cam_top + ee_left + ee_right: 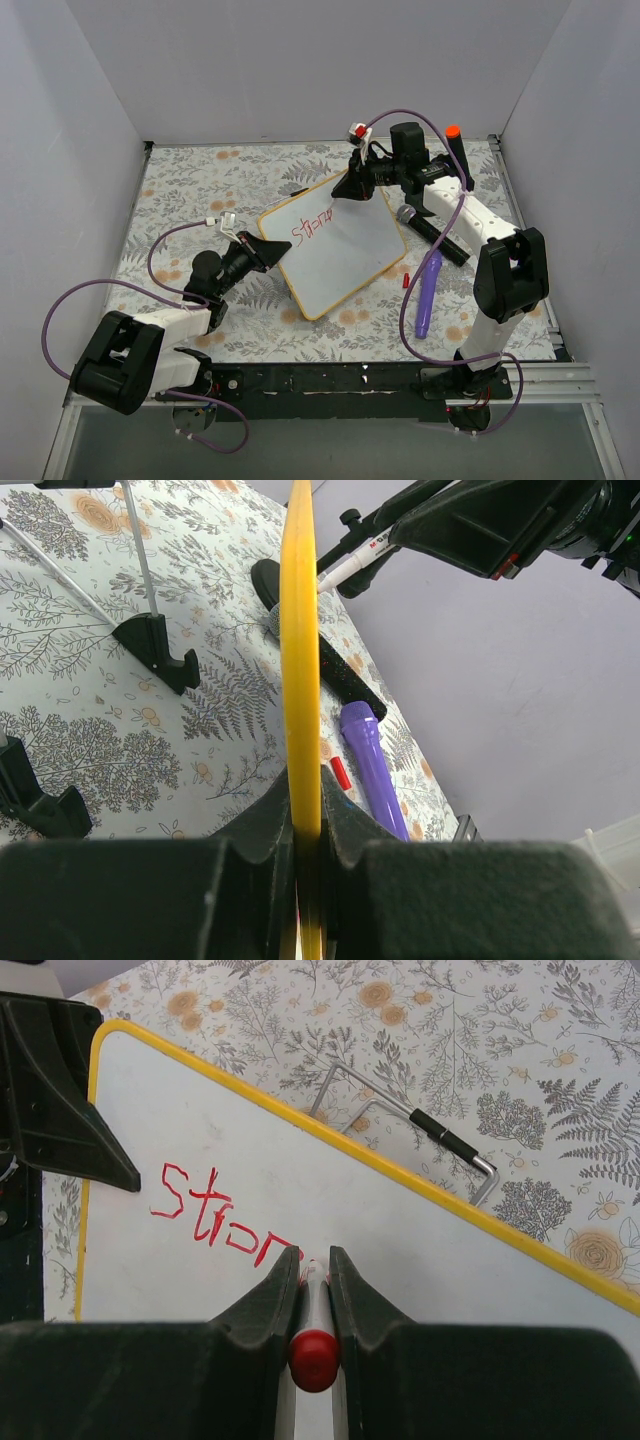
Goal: Write a sentence on the whiteboard
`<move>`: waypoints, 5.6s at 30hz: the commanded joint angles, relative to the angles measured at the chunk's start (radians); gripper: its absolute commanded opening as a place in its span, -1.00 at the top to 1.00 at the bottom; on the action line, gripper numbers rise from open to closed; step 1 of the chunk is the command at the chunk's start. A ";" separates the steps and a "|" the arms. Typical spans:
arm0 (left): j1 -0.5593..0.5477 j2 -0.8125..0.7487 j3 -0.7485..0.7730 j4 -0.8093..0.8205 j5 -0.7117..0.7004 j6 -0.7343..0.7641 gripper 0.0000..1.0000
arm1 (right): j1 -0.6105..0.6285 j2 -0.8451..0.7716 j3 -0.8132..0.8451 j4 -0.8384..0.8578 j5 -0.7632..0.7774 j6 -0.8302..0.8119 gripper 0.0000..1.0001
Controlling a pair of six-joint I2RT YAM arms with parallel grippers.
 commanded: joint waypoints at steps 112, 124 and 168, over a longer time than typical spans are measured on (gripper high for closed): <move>-0.006 -0.158 0.126 -0.232 0.119 0.254 1.00 | -0.283 -0.481 -0.269 -0.229 -0.338 -0.271 0.97; -0.006 -0.137 0.112 -0.213 0.120 0.203 1.00 | -0.283 -0.471 -0.309 -0.160 -0.374 -0.224 0.97; -0.008 -0.243 0.080 -0.269 0.005 0.120 1.00 | -0.171 -0.405 -0.229 -0.084 -0.248 -0.124 0.97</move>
